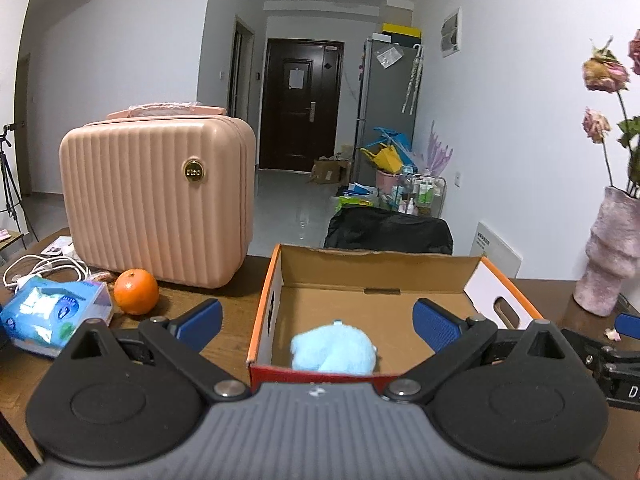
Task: Organize soft objects
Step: 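Open the right tool dropping the sponge while the left tool releases the plush into the box, then move both tools back toward the remaining objects on the table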
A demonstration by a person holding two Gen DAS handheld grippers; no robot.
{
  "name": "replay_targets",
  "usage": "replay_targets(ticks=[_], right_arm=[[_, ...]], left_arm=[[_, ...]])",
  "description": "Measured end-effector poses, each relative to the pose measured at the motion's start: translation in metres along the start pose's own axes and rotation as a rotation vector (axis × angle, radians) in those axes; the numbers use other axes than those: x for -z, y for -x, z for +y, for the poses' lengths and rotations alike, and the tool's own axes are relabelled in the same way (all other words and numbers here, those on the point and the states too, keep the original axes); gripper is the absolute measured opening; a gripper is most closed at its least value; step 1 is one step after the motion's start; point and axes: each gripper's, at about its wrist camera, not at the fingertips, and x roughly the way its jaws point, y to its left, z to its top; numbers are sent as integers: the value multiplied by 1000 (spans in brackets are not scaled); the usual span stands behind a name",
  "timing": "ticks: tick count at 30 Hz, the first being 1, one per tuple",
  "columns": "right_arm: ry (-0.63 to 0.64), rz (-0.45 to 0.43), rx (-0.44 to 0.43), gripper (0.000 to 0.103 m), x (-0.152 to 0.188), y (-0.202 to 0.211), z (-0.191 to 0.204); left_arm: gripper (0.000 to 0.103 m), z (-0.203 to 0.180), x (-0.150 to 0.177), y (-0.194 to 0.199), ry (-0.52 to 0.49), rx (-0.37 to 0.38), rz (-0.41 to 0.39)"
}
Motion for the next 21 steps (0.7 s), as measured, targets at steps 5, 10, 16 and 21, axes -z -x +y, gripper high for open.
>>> replay_targets(ticks=[5,10,16,21], right_arm=[[17,-8,-8,103,18,23,2],[38,-18,-18,103,35,48,7],[61,-15,-22,103,53,71,17],[66,-19,-15,103,64,89,20]], left_arm=[[103,4,12,18,4,22,4],[103,6,24,39,-2,32,-11],[103,6,36,63,-14,52,-27],[103,5,48,82,-31,82,-43]])
